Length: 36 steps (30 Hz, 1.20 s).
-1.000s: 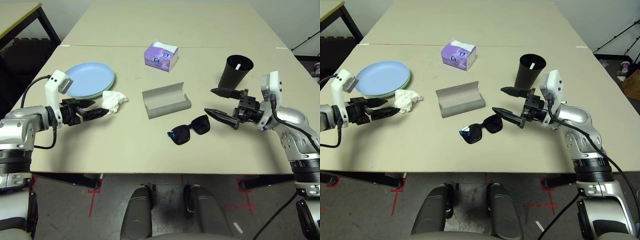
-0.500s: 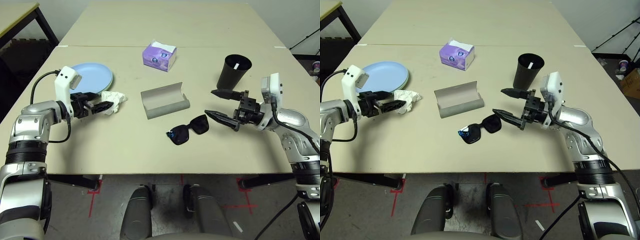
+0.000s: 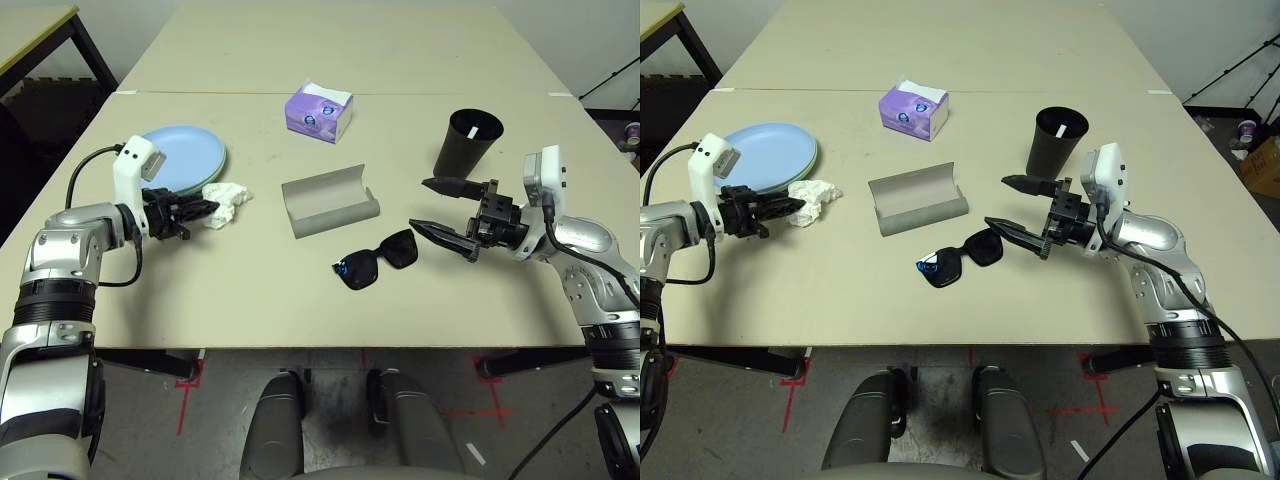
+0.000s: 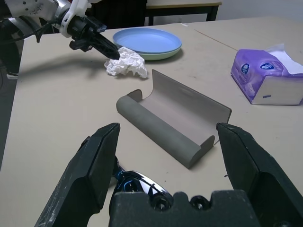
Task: Organize and tidy the items on the table.
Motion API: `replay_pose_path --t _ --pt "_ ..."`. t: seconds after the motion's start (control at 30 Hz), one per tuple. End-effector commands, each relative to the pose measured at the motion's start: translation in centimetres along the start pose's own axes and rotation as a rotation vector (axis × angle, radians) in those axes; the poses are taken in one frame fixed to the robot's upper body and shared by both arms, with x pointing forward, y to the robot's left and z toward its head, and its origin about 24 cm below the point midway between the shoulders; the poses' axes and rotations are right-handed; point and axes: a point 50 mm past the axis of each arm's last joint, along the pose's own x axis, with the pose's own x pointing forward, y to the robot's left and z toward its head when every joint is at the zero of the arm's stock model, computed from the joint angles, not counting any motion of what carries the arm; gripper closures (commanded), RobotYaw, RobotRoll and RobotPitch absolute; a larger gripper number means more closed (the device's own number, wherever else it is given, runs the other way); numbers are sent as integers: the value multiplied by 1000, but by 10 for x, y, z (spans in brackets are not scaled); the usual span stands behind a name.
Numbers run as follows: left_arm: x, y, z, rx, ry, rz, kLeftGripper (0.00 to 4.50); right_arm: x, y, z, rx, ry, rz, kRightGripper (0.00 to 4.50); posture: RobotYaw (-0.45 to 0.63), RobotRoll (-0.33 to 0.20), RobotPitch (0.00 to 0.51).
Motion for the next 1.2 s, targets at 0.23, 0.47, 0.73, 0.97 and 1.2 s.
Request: replay_pose_path --t 0.23,0.47,0.73,0.97,1.2 --pt "-14 0 38 10 -88 -28 4475 -4 0 1 -18 7 -12 0 -36 0 139" --pt "-26 30 76 56 -239 270 4475 0 0 0 -14 1 -4 0 -20 0 138" --pt "-26 56 77 -22 -330 545 4475 0 -1 1 -19 -3 -4 0 -28 0 138" --pt "-16 57 68 -38 -319 546 4475 -2 0 2 -22 4 -10 0 -40 0 137" --pt "-12 54 71 -51 -351 506 3433 -2 -1 1 -20 5 -13 0 -36 0 133"
